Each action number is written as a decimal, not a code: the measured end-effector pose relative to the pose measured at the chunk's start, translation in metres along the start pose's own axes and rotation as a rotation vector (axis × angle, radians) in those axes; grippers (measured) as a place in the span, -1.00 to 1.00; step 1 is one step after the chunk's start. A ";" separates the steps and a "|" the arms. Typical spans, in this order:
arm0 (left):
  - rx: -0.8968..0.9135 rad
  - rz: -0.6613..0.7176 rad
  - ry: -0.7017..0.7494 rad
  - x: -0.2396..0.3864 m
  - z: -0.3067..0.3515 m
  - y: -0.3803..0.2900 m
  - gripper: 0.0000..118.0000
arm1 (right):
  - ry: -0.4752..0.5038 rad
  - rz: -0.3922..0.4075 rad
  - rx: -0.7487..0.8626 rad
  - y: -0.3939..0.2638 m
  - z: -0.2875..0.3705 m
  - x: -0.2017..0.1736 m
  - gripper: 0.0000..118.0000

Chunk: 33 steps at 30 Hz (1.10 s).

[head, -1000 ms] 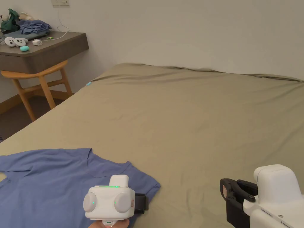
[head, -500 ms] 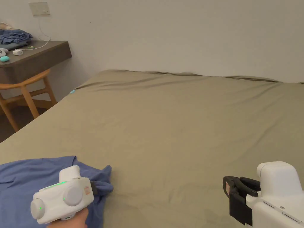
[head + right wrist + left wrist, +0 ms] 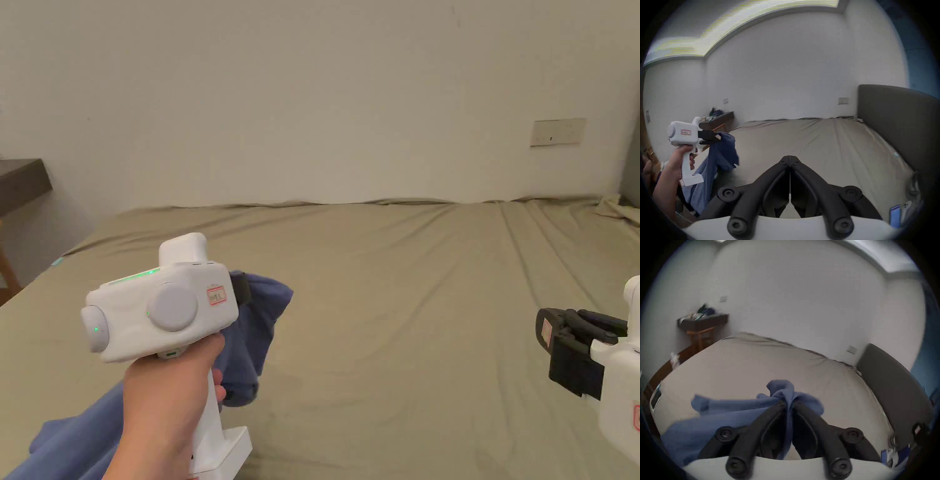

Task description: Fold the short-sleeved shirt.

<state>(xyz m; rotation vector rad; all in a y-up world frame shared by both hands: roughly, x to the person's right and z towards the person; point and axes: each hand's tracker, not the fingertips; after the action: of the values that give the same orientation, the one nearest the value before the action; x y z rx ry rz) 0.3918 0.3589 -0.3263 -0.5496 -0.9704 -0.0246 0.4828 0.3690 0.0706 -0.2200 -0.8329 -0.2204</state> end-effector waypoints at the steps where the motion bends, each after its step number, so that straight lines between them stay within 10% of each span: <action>1: -0.003 -0.013 -0.051 0.030 0.002 0.001 -0.96 | -0.037 0.001 0.019 0.006 0.013 0.013 -0.95; 11: -0.271 -0.219 -0.402 0.273 -0.033 -0.109 -0.96 | -0.371 -0.015 0.164 0.043 0.129 0.116 -0.95; 20: -0.529 -0.420 -0.421 0.351 -0.062 -0.269 -0.96 | -0.565 0.027 0.137 0.027 0.185 0.158 -0.95; 21: -0.563 -0.402 -0.428 0.348 -0.066 -0.284 -0.88 | -0.563 0.031 0.129 0.025 0.184 0.159 -0.95; 22: -0.594 -0.373 -0.462 0.344 -0.070 -0.297 -0.24 | -0.555 0.038 0.114 0.023 0.179 0.159 -0.95; 23: -0.659 -0.350 -0.483 0.339 -0.075 -0.307 0.98 | -0.543 0.044 0.103 0.021 0.175 0.159 -0.95; 26: -0.792 -0.168 -0.581 0.317 -0.072 -0.308 0.98 | -0.491 0.048 0.090 0.015 0.161 0.153 -0.95; 33: -0.404 -0.108 -0.578 0.217 -0.012 -0.161 0.98 | -0.307 0.056 0.123 0.010 0.128 0.126 -0.95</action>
<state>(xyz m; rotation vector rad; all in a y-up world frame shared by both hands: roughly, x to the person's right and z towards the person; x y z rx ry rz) 0.4840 0.2621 -0.0904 -0.9020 -1.5747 -0.1680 0.4774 0.4005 0.2474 -0.1626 -1.1393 -0.0829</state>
